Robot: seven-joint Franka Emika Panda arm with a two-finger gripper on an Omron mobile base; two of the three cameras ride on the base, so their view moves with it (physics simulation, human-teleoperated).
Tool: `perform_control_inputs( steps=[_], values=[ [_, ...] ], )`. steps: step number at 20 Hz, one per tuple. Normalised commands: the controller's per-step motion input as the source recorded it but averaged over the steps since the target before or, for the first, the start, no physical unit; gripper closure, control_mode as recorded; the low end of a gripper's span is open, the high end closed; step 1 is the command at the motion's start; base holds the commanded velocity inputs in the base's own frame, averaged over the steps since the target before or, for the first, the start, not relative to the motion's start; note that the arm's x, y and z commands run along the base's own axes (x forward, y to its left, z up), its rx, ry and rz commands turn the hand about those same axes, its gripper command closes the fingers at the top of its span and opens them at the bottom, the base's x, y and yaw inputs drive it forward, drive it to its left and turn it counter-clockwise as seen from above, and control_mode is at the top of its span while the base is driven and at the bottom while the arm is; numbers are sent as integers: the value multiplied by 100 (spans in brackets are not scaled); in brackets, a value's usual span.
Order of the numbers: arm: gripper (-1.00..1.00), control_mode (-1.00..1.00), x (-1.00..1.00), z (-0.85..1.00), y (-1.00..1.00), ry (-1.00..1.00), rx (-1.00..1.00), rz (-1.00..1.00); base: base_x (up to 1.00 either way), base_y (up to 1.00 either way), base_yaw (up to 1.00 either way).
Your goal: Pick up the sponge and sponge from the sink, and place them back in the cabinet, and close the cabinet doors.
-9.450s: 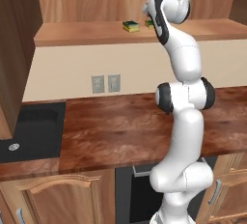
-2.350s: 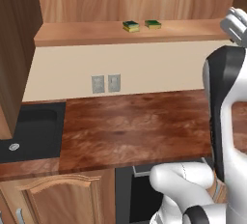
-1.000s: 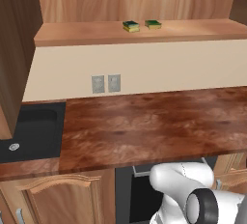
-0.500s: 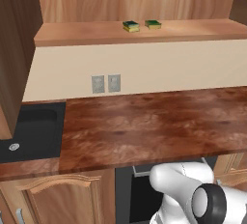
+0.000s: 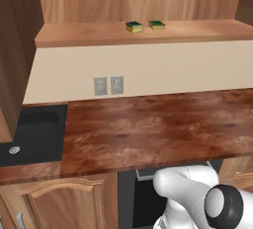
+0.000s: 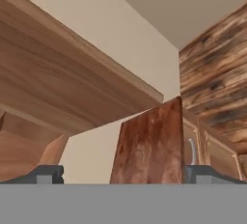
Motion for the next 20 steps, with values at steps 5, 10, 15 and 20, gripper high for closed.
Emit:
perform_control_inputs(
  steps=[5,10,15,20],
  values=[
    [-100,-100,0,-8,-22,-16,-3,0,0,0,0],
    [-100,-100,-2,-15,-25,-23,-1,0,0,0,0],
    [-100,-100,0,-24,-19,-23,0,0,0,0,0],
    [-100,-100,-1,-21,-14,-29,0,0,0,0,0]
  ],
)
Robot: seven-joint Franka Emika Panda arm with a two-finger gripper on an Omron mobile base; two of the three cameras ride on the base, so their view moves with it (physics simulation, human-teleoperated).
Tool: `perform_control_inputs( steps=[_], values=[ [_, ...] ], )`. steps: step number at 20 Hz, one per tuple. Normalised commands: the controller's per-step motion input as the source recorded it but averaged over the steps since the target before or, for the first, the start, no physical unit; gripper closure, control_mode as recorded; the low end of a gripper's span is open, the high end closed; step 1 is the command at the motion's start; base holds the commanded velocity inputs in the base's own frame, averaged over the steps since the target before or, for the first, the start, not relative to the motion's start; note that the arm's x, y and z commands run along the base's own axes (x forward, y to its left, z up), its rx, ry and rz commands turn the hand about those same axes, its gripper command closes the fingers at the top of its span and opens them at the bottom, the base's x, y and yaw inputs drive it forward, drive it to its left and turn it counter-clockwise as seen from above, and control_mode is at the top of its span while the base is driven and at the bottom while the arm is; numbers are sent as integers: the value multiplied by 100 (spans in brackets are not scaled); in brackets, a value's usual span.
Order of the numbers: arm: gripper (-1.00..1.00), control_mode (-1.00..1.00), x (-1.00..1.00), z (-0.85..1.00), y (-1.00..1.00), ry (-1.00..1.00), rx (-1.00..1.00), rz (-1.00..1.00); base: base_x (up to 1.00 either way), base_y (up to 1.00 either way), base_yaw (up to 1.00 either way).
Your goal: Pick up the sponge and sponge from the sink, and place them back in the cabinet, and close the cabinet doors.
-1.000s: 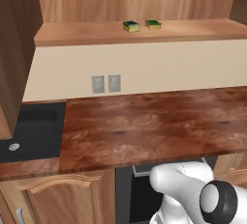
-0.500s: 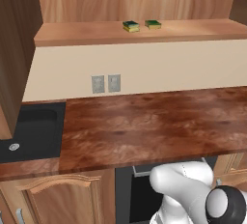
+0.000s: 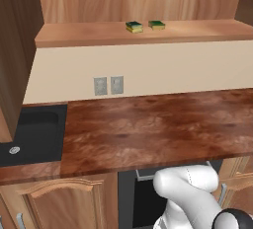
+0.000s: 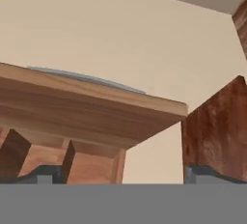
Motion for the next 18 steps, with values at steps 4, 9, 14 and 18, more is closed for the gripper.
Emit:
perform_control_inputs(
  steps=[4,9,14,18],
  values=[
    [-100,-100,-3,-12,-9,-23,0,-1,0,0,0],
    [-100,-100,-9,-4,-8,-14,6,-6,0,0,0],
    [-100,-100,-18,0,-15,-9,9,-10,0,0,0],
    [-100,-100,-25,7,-19,0,13,-12,0,0,0]
  ],
)
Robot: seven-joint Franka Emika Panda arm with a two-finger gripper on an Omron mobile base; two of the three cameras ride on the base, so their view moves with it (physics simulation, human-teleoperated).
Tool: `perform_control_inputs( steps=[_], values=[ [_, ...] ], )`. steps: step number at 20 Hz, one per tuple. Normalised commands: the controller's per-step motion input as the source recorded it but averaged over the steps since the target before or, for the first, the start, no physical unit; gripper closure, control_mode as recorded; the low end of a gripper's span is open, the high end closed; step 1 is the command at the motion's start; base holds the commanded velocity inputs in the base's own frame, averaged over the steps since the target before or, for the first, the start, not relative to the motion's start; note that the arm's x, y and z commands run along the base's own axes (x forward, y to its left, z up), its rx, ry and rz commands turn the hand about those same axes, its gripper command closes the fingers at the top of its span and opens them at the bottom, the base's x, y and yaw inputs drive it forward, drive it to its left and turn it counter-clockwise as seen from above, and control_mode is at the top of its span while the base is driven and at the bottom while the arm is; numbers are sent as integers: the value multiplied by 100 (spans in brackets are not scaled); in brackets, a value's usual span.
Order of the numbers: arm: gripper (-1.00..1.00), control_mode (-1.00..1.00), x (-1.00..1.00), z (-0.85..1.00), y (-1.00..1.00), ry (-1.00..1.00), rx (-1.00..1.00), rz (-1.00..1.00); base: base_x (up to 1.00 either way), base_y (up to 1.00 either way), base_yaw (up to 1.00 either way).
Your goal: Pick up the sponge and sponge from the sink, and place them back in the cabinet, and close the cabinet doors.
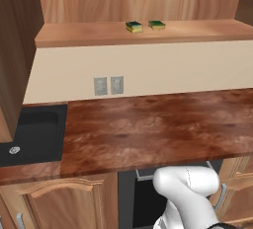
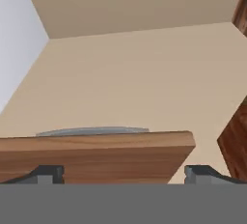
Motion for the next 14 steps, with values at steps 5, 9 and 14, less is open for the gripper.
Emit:
perform_control_inputs(
  steps=[5,9,14],
  values=[
    [-100,-100,-23,12,-15,4,12,-11,0,0,0],
    [-100,-100,-21,3,-12,3,7,-12,0,0,0],
    [-100,-100,-2,-1,-19,10,2,-7,0,0,0]
  ],
)
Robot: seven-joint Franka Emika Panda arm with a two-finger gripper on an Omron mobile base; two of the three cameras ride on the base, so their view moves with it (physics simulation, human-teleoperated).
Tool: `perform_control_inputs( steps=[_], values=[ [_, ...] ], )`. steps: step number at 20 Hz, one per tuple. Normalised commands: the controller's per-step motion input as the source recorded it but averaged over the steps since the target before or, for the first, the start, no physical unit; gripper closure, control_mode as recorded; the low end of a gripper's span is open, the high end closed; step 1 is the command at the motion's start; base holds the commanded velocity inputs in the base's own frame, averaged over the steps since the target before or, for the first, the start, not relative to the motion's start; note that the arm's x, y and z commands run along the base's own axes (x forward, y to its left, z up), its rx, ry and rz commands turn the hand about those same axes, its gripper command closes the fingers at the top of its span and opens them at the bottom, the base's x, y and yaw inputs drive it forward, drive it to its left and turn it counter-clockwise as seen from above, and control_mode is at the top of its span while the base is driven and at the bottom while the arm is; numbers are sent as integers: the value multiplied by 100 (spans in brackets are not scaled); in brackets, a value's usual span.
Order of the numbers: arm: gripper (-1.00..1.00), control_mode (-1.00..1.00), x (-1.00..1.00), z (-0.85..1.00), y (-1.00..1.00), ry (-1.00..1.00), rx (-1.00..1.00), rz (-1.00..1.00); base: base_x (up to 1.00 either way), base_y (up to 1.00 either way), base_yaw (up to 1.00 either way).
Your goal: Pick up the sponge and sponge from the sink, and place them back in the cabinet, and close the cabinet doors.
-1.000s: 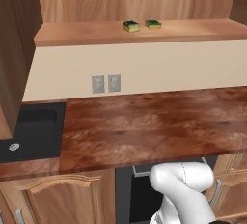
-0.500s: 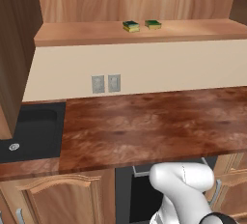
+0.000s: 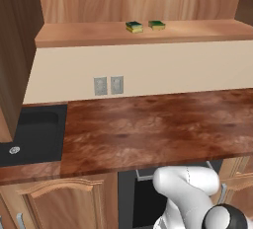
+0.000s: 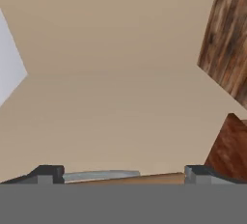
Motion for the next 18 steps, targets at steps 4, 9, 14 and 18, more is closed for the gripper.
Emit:
perform_control_inputs(
  steps=[4,9,14,18],
  values=[
    [-100,-100,-1,-5,-19,5,0,-3,0,0,0],
    [-100,-100,3,-9,-20,3,0,-2,0,0,0],
    [-100,-100,12,-10,-21,0,0,0,0,0,0],
    [-100,-100,9,-1,-23,0,0,0,0,0,0]
  ],
)
